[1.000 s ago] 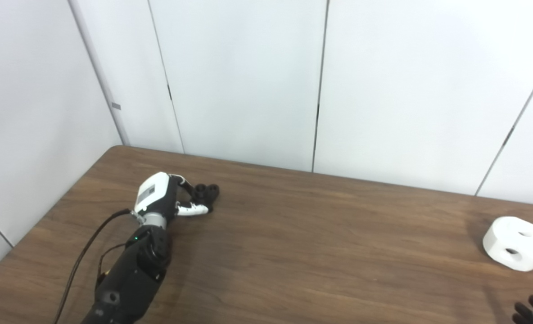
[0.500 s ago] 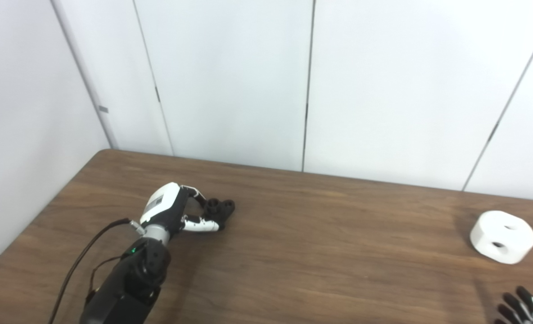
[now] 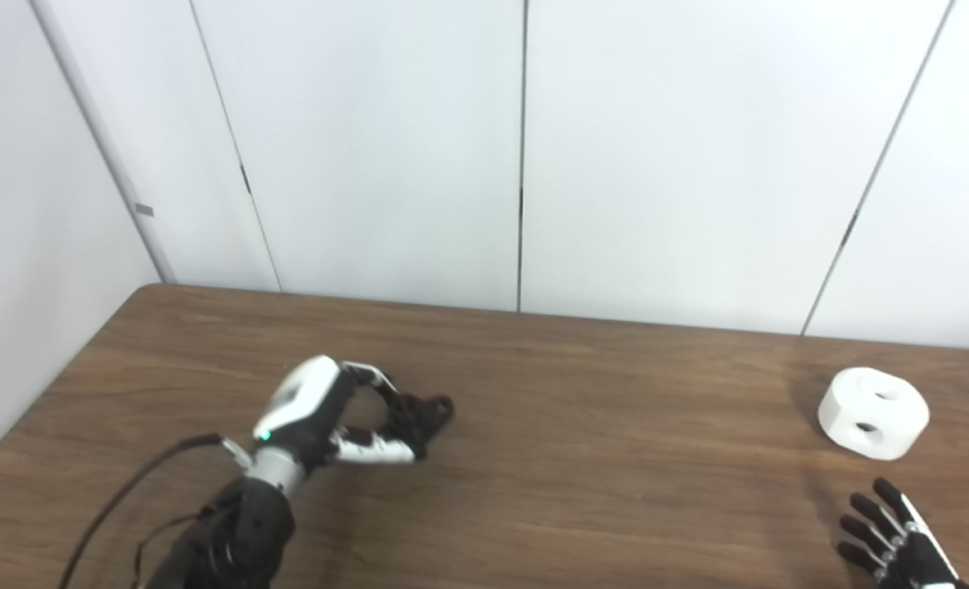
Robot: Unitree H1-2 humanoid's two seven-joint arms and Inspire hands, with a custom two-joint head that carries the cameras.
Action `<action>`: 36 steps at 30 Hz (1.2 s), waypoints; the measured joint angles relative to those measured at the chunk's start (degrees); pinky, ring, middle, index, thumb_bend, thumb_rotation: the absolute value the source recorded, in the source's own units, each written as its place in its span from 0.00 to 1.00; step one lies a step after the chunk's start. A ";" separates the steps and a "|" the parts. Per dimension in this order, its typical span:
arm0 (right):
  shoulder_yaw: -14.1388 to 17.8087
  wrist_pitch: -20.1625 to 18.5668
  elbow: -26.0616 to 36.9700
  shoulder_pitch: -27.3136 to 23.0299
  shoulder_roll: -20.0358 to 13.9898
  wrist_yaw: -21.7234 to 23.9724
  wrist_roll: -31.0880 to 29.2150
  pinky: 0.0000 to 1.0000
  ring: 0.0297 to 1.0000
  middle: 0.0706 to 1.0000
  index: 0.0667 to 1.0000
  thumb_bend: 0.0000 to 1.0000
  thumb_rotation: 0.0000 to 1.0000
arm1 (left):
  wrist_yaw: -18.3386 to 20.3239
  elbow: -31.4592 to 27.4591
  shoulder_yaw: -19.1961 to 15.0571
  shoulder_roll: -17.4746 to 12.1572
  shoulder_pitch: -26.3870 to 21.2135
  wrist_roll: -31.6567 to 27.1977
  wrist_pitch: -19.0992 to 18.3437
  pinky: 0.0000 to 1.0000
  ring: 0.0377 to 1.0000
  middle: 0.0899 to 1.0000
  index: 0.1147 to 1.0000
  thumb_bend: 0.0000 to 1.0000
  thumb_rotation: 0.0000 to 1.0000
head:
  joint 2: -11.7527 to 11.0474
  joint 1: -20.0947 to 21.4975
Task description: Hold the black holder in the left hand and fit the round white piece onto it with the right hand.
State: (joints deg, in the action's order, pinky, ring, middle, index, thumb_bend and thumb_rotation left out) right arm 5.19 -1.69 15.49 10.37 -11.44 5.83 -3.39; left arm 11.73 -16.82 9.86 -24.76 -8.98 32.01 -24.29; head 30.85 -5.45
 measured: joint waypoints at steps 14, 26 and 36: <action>-2.87 -7.44 4.87 -0.93 1.89 -0.55 2.27 0.87 0.90 0.92 0.95 0.69 1.00 | 4.63 -8.23 7.69 3.99 4.87 3.37 4.31 0.77 0.84 0.77 0.42 0.51 0.05 | 4.13 2.37; -3.71 -14.72 12.93 -1.71 3.05 -0.78 4.71 0.87 0.90 0.90 0.93 0.67 1.00 | 7.87 -8.24 12.44 5.76 8.06 4.52 10.40 0.89 0.87 0.78 0.42 0.51 0.05 | 7.39 4.93; -3.88 -18.70 16.41 -1.69 3.81 -0.94 6.01 0.87 0.88 0.86 0.80 0.66 1.00 | 5.78 -6.45 15.34 6.01 10.94 10.82 17.49 1.00 0.91 0.79 0.42 0.51 0.05 | 10.02 6.24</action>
State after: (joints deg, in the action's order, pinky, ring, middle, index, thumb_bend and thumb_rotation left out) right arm 1.31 -20.39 31.89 8.68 -7.62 4.89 2.62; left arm 17.51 -23.26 25.20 -18.75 1.96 42.84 -6.80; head 40.87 0.79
